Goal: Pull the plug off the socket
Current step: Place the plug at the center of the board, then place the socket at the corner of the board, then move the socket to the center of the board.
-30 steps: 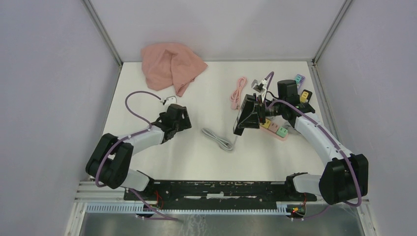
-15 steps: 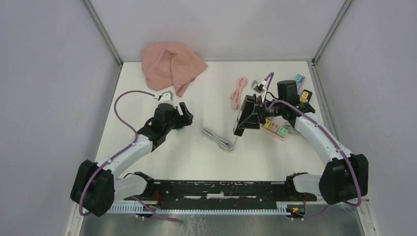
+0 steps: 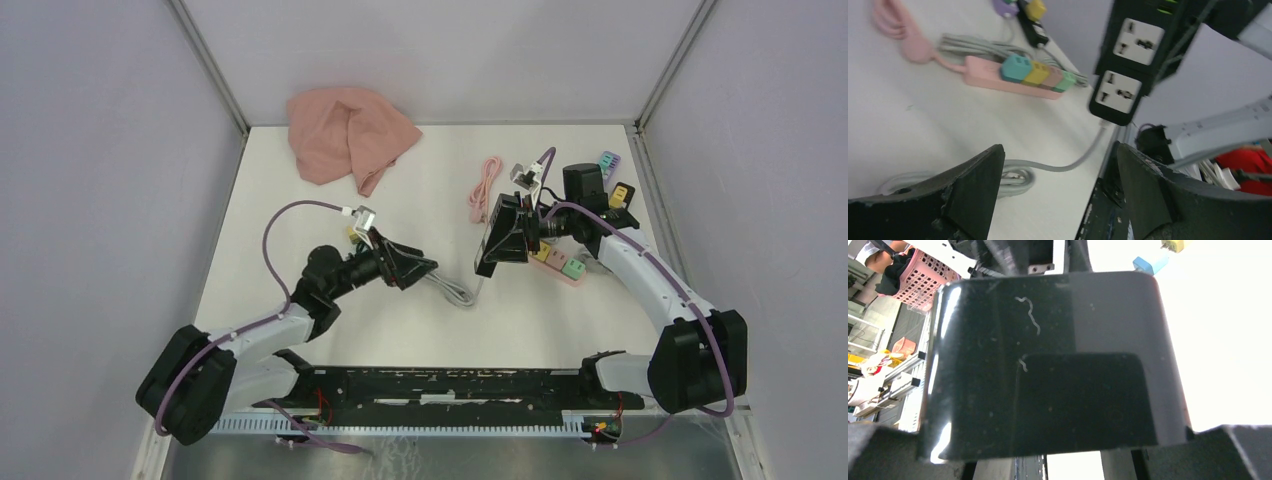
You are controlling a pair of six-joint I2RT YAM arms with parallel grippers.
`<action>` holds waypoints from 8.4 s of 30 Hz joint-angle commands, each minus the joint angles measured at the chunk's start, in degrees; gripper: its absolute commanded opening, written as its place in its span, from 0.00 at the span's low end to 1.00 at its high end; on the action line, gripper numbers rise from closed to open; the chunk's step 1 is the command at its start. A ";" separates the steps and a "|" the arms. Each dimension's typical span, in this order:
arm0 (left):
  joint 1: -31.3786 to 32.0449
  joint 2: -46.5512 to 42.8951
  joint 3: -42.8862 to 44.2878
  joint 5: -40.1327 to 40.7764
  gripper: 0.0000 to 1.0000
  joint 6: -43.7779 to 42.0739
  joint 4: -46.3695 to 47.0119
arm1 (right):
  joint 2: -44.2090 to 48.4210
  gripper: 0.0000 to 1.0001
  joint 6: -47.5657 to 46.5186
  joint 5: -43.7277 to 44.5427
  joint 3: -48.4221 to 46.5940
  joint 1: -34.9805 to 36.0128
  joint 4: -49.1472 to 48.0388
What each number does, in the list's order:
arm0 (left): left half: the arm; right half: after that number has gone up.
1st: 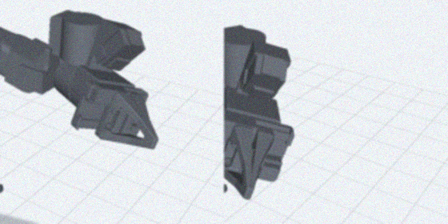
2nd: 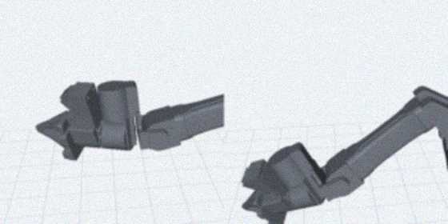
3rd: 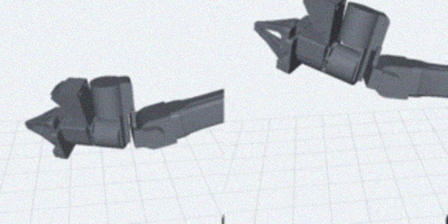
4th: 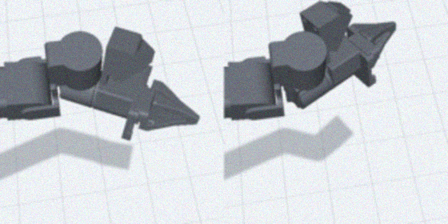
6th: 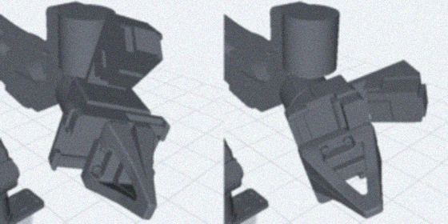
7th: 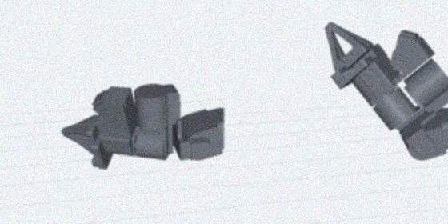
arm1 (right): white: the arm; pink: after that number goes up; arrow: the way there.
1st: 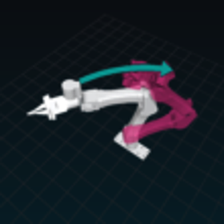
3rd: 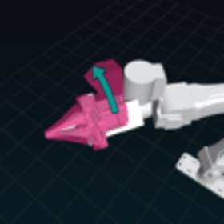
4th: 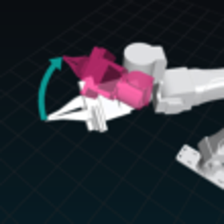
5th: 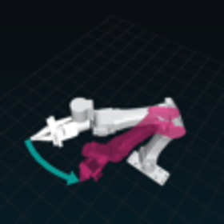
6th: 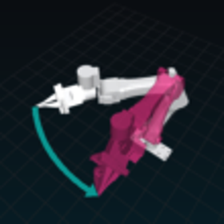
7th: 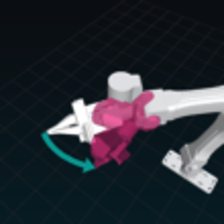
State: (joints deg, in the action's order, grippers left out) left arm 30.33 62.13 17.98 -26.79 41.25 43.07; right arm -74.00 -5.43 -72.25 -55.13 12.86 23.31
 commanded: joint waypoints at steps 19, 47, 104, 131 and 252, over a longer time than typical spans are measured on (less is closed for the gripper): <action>18.67 19.58 13.10 1.50 0.99 -9.48 20.25 | -0.09 0.04 0.25 -4.21 -1.03 -0.30 -2.88; 17.86 20.33 13.72 -0.49 0.03 -8.56 18.04 | 0.85 0.87 0.03 -3.03 -0.99 -0.79 -2.68; -39.72 15.68 66.20 19.78 0.03 -16.93 -46.08 | 3.15 1.00 1.10 -3.23 -0.74 -2.48 -3.44; -44.22 47.22 62.69 23.80 0.09 -19.87 -53.75 | 2.33 1.00 0.99 -2.97 -0.61 -2.45 -3.47; -18.95 -15.12 20.70 -12.41 0.99 -29.68 -41.68 | 2.76 1.00 -20.53 15.37 -5.70 -19.24 15.53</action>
State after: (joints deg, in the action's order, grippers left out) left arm 11.35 47.11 38.39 -39.27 13.10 0.08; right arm -71.22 -24.27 -61.43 -58.83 -6.13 39.94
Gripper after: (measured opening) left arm 0.993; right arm 0.996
